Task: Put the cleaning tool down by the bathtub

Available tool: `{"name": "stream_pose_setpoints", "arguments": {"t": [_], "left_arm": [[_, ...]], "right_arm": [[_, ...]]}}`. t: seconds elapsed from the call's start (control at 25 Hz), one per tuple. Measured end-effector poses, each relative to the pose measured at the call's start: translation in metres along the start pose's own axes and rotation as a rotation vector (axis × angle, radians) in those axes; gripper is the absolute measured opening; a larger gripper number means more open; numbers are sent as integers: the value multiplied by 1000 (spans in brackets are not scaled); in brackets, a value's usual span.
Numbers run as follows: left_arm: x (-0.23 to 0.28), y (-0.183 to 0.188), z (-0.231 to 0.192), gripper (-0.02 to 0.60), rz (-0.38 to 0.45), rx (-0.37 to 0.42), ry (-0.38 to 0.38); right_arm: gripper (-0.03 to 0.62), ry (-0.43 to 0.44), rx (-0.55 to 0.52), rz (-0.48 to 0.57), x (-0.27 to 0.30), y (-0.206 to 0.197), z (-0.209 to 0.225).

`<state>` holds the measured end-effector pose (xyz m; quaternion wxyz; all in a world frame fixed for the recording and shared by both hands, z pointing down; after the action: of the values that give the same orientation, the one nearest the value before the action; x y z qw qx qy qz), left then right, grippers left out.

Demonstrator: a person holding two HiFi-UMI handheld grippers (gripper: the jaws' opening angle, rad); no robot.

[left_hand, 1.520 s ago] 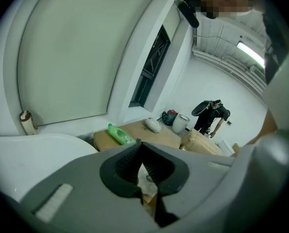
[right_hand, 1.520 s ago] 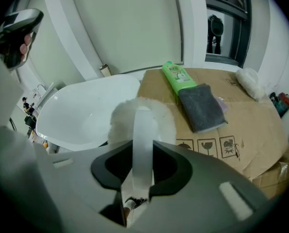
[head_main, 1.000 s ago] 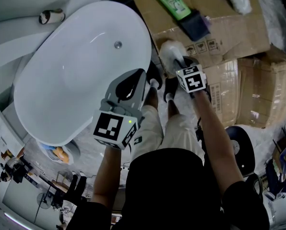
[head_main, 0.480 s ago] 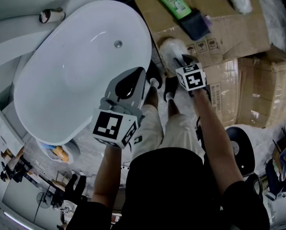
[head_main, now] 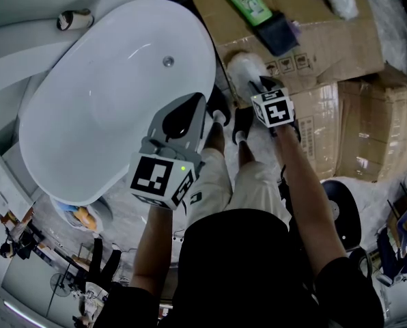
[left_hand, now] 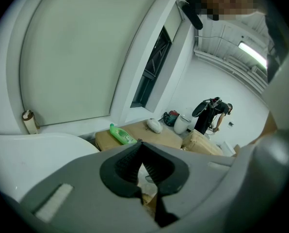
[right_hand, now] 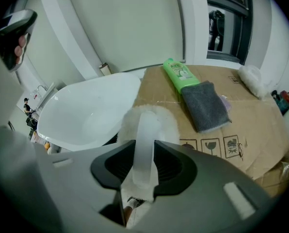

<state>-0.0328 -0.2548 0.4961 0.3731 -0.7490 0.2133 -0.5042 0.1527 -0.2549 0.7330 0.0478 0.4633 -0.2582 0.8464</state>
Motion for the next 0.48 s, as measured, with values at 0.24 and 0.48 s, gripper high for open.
{"name": "stream_pose_setpoints", "arguments": {"t": [0.24, 0.48], "left_arm": [[-7, 3, 5, 0, 15, 10, 5], [-20, 9, 18, 0, 46, 9, 19]], "right_arm": [[100, 7, -20, 18, -11, 3, -4], [100, 3, -46, 39, -32, 4, -9]]}}
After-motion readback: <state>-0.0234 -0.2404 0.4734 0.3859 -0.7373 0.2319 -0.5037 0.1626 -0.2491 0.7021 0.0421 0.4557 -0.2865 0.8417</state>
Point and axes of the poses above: the fingertips, and each gripper's own axes: x forward along the fingers, z to its right, y out of its top, the point moved 6 cm from there along -x, backward along the fingers, and after that the axes turned 13 degrees about y, right-handed, at the moved point
